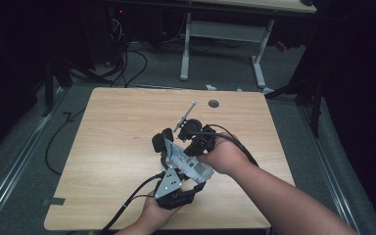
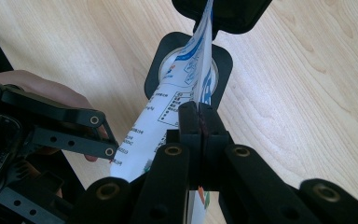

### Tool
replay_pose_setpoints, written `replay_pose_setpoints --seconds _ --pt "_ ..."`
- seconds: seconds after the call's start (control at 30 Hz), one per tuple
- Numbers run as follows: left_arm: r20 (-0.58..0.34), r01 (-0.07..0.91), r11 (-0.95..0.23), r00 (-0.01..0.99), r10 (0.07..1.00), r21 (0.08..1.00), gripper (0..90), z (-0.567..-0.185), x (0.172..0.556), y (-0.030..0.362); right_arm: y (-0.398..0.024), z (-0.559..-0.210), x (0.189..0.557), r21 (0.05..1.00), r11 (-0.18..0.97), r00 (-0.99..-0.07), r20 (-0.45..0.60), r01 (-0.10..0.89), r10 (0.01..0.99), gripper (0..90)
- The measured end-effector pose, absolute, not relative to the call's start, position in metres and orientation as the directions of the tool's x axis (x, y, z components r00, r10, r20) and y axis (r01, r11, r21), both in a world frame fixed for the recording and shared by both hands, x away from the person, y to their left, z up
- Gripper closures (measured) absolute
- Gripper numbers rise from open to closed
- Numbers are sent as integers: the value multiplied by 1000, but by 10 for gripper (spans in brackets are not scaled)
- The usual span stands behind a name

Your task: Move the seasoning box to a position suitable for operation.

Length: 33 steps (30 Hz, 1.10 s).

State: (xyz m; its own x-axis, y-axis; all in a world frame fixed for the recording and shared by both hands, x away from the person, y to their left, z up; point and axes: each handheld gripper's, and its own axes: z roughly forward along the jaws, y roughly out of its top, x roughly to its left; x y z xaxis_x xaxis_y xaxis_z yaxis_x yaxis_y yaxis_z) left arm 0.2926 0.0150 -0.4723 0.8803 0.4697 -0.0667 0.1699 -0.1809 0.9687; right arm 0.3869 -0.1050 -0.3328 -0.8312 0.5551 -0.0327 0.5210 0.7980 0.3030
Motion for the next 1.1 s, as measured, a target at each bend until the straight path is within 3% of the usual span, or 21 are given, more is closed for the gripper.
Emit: replay_pose_setpoints --seconds 1.1 --pt "-63 165 -180 881 470 970 559 -472 293 16 -104 -333 387 301 802 -834 -41 515 551 900"
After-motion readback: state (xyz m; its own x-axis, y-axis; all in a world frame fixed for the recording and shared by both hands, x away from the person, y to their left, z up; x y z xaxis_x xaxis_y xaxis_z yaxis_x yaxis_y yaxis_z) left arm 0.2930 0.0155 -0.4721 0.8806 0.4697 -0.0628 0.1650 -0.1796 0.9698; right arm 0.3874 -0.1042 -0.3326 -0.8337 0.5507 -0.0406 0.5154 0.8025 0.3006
